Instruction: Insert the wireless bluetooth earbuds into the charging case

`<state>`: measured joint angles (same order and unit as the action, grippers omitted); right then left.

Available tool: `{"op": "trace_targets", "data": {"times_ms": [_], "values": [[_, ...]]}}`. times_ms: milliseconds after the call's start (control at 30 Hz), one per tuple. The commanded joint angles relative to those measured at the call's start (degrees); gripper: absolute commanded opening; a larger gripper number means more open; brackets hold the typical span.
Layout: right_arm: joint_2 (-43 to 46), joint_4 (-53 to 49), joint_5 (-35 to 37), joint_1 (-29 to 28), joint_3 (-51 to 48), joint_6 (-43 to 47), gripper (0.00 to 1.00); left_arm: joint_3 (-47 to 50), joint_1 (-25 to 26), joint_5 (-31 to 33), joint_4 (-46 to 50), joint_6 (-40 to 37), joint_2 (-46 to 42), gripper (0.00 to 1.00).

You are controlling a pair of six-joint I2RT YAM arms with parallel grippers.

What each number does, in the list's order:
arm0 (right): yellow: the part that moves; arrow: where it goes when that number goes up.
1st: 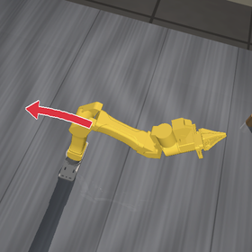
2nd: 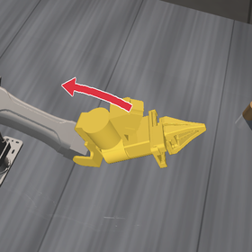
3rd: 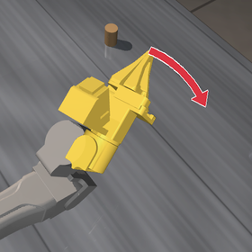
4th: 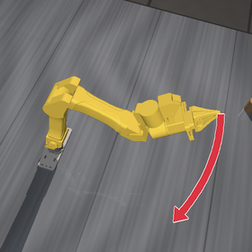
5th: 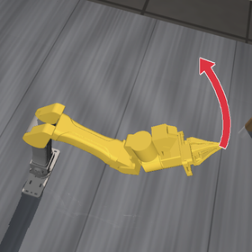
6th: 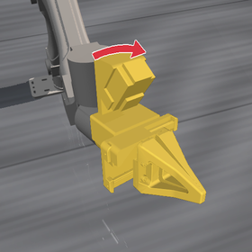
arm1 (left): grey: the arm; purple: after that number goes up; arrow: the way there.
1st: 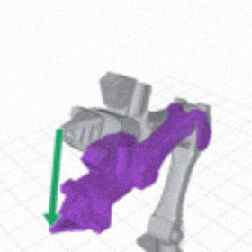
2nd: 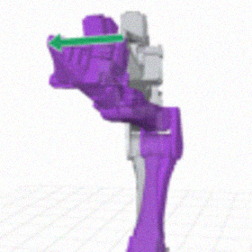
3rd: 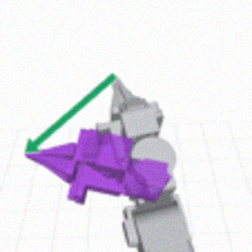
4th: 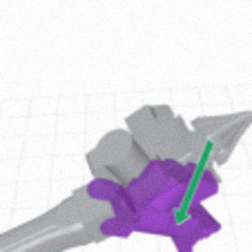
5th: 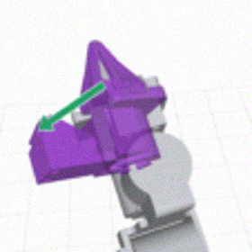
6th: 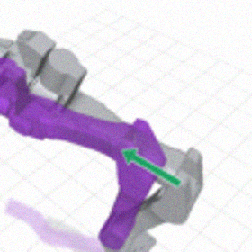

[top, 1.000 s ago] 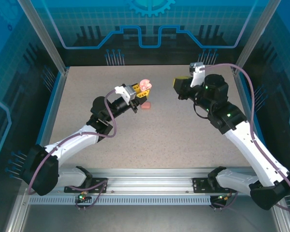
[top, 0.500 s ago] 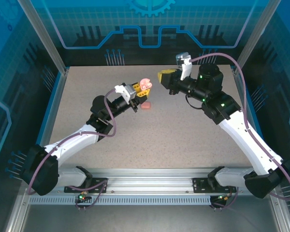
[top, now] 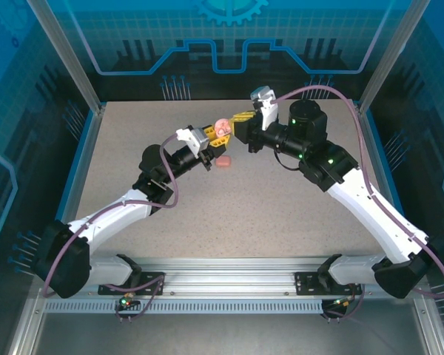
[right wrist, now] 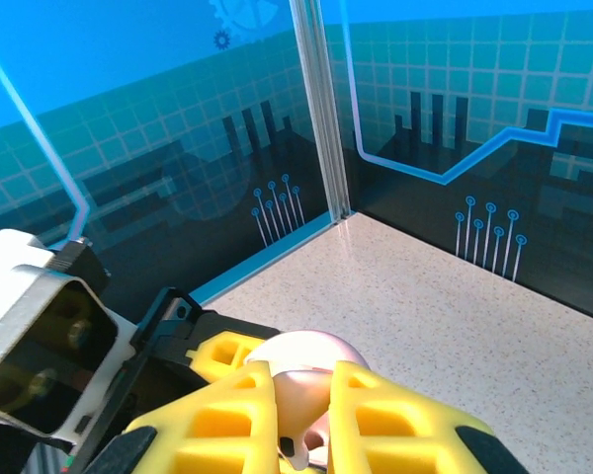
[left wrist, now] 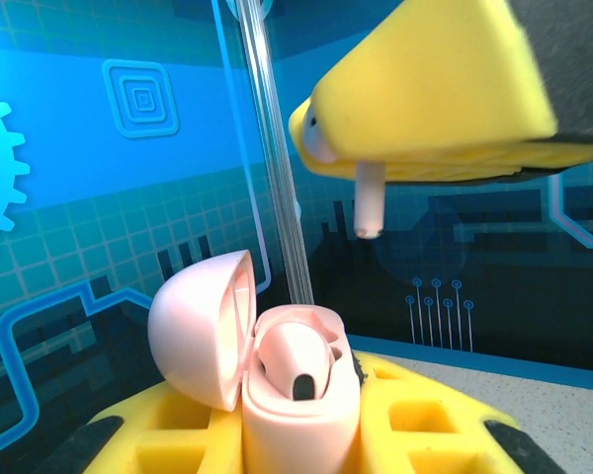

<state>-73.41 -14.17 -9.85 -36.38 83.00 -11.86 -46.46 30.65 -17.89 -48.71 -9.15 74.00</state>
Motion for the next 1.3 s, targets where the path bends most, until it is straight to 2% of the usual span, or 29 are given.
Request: {"op": "trace_targets", "data": {"times_ms": [0, 700, 1267], "values": [[-0.8, -0.2, 1.1, -0.7, 1.3, 1.2, 0.13, -1.9, 0.3, -1.6, -0.9, 0.2, 0.2, 0.0], [-3.8, -0.3, 1.2, -0.8, 1.4, -0.1, 0.12, -1.7, 0.4, -1.7, -1.0, 0.3, 0.2, 0.0], [-3.9, -4.3, -0.9, -1.6, 1.0, 4.2, 0.09, -2.1, 0.4, -1.4, -1.0, -0.1, 0.7, 0.0]]}}
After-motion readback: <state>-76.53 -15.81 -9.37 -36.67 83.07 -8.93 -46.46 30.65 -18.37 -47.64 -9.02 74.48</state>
